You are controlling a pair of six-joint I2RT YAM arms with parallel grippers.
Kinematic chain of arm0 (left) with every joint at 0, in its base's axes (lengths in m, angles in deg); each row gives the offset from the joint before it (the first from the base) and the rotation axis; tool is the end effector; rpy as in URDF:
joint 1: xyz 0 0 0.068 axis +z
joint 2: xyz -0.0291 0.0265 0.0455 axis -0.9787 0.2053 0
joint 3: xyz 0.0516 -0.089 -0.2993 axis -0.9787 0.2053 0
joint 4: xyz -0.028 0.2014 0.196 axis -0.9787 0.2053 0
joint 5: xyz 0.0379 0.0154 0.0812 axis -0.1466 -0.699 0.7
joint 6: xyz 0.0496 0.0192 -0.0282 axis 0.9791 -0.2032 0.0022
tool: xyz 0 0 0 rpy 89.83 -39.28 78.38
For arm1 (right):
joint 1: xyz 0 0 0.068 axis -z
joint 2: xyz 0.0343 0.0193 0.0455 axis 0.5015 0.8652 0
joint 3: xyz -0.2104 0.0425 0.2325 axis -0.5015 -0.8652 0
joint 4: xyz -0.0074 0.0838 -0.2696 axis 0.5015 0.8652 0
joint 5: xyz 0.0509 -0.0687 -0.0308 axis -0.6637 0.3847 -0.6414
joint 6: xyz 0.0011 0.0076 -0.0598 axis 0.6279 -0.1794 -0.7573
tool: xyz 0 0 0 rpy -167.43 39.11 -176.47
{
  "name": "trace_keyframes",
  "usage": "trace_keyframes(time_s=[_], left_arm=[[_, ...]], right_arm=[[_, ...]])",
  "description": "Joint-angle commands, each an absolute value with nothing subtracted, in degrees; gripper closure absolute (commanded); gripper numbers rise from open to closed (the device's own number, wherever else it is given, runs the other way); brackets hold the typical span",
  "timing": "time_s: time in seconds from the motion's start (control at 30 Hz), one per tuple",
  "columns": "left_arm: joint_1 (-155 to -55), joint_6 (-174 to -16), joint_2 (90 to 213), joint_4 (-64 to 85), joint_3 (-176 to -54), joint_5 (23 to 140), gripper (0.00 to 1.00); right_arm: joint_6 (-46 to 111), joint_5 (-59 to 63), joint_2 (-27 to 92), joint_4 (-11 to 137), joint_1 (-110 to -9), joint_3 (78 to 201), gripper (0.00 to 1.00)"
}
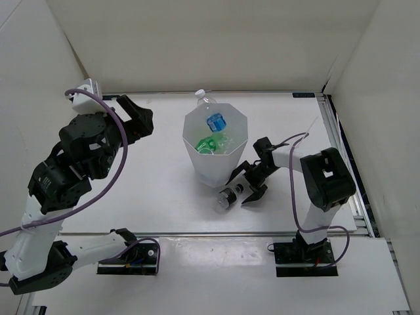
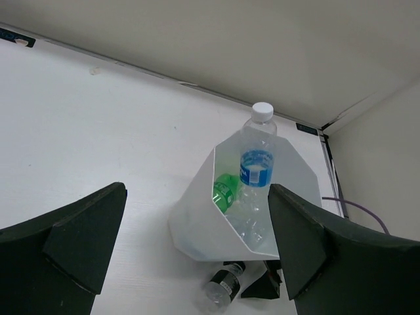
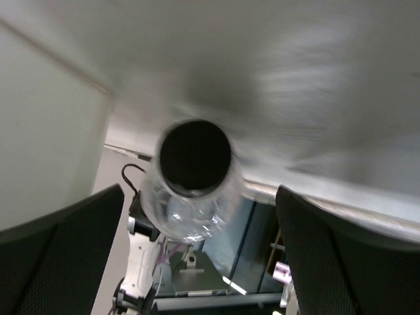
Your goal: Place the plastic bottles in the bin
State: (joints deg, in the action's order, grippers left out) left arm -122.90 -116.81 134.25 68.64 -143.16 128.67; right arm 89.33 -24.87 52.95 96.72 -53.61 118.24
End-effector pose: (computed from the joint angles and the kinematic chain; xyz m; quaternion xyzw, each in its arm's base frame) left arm 0.1071 -0.0668 0.5739 -0.1279 0.7608 -0.1601 0.6157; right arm 0.2871 0.1522 0.1494 -0.3059 -0.9034 -0.2604 0.1499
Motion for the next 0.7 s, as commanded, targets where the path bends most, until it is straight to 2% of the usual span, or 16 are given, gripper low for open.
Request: trace_keyframes(time_s=[0.0,0.07,0.13,0.17,0.27,0.3,0.4,0.5,0.67], left_arm=[[-122.8,-117.98,133.85,72.21,-145.03,129.72,0.0],[-122.8,-117.98,133.33,73.01,-145.55,129.72,0.0],[-122.8,-117.98,133.32,73.71,-145.55,129.72,0.0],[-122.8,-118.5,132.71,73.71,-145.55,130.24,0.0],[-122.8,-119.12,131.92,73.71,-144.42,130.25,0.0],[-122.8,-119.12,131.31,73.71,-143.8,130.77,0.0],[-122.8,-119.12,130.61,73.71,-143.09,130.78,0.0],[-122.8,-119.65,129.2,73.71,-141.61,132.01,0.0],[-122.8,-119.65,126.91,71.78,-137.91,133.68,0.0]], right_arm=[[91.28,-26.58,55.5,94.91,-55.23,120.62,0.0],[91.81,-26.58,56.12,94.91,-55.76,120.62,0.01],[92.33,-27.1,56.64,94.91,-56.37,120.62,0.08],[92.34,-27.11,56.65,94.91,-56.38,120.62,0.16],[92.34,-27.11,56.65,96.13,-56.99,120.62,0.31],[91.73,-27.11,56.65,96.83,-57.52,120.62,0.4],[90.15,-26.58,54.63,100.7,-57.52,120.62,0.59],[89.35,-25.36,49.63,105.18,-56.82,120.62,0.71],[84.62,-19.93,35.86,116.86,-55.68,127.37,0.76]])
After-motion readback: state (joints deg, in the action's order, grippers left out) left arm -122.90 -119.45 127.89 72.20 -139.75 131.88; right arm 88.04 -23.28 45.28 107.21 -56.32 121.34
